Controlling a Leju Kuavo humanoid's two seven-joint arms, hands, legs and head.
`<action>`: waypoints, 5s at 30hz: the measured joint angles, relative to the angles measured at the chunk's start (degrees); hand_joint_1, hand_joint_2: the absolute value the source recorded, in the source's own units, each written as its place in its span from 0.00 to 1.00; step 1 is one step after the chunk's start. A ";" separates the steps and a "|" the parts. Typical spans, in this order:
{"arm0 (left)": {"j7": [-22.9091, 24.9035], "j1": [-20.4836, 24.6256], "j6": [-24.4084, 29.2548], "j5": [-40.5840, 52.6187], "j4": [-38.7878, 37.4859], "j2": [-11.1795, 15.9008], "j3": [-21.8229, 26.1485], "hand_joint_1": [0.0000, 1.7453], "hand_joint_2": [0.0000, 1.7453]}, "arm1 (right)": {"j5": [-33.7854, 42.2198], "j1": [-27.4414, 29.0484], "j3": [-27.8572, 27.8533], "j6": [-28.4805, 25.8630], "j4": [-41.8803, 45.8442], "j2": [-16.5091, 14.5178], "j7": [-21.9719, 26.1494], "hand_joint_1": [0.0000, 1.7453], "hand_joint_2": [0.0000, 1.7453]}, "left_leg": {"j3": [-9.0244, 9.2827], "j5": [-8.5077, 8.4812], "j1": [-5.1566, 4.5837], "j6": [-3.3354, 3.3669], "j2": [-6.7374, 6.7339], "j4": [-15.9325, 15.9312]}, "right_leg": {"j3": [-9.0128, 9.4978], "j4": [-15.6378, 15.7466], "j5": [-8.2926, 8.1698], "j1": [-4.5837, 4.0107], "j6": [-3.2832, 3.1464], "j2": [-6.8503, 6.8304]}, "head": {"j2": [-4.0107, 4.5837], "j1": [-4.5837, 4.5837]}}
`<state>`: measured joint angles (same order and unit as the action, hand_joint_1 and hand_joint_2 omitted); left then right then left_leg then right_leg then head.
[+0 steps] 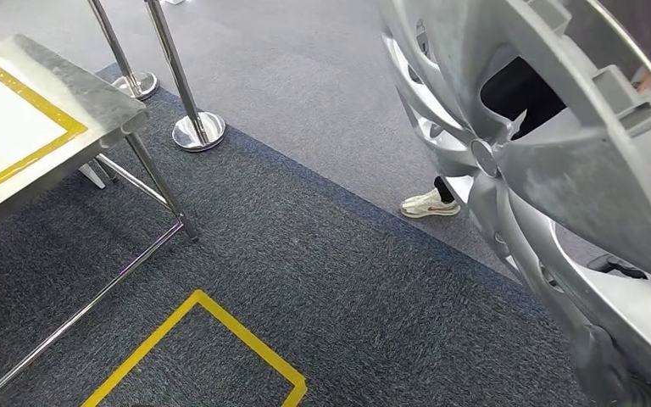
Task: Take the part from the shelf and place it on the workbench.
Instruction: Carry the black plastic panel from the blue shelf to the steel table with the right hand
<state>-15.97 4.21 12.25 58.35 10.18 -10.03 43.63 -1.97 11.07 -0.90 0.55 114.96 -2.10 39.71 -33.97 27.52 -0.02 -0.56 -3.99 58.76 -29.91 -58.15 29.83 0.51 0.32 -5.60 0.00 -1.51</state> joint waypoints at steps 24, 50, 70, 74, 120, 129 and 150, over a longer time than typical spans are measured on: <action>3.77 0.14 0.96 -0.79 -0.04 -0.08 1.46 0.00 1.00 | -0.74 -0.67 -0.10 0.20 0.16 -0.21 -0.02 1.00 1.00 | -7.08 6.17 0.60 -0.80 4.86 12.96 | -1.15 -0.02 -1.17 0.82 -0.52 4.53 | 0.00 0.58; 5.13 -0.09 0.00 0.10 -0.03 -0.38 1.57 0.00 1.00 | -0.26 -0.90 -0.63 0.55 0.31 -0.51 -0.03 1.00 1.00 | -0.03 -0.15 0.72 0.10 10.80 -0.59 | -1.53 -0.11 -1.47 0.81 0.29 8.72 | -0.01 2.01; 5.33 0.17 -0.15 -0.01 0.00 -0.56 1.63 0.00 1.00 | 0.13 -1.72 -0.91 1.55 0.12 -0.65 -0.02 1.00 1.00 | 0.67 -0.80 0.53 2.39 4.76 -1.53 | -6.47 -14.48 7.13 0.50 2.26 4.99 | 0.00 1.53; 5.47 0.07 -0.26 0.05 0.00 -0.68 1.68 0.00 1.00 | 1.66 -1.86 -1.07 2.67 -0.10 -0.61 -0.03 1.00 1.00 | 0.92 -0.67 0.52 2.22 6.82 -1.38 | -4.88 -8.35 1.66 0.53 1.72 5.39 | 0.00 2.42; 6.02 0.04 -2.10 0.69 0.01 -0.56 2.17 0.00 1.00 | 1.23 -2.98 -1.36 4.42 -0.20 -1.01 -0.01 1.00 1.00 | 3.41 -0.66 1.42 1.53 6.74 -4.12 | -7.75 -11.70 2.75 1.61 3.37 6.06 | 0.00 2.13; 6.60 0.08 -2.05 0.51 0.02 -0.43 2.27 0.00 1.00 | 1.83 -3.21 -1.12 4.70 -0.73 -0.69 -0.06 1.00 1.00 | 1.55 2.84 2.12 -1.45 5.99 0.87 | -2.53 -1.64 -0.87 1.91 0.69 6.39 | 0.00 1.15; 6.52 -0.01 -1.95 0.54 0.03 -0.51 2.79 0.00 1.00 | 2.13 -3.43 -0.74 4.74 -1.04 -0.36 -0.02 1.00 1.00 | 4.21 2.97 0.00 3.05 4.89 -1.25 | -9.74 -15.36 7.01 0.76 2.68 5.33 | 0.00 1.21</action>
<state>-9.44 4.20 10.29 58.88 10.21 -10.54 46.41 0.16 7.64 -1.63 5.29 113.92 -2.46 39.69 -29.77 30.50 -0.02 2.48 0.89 57.51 -39.65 -73.51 36.83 1.27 3.00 -0.27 0.00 -0.30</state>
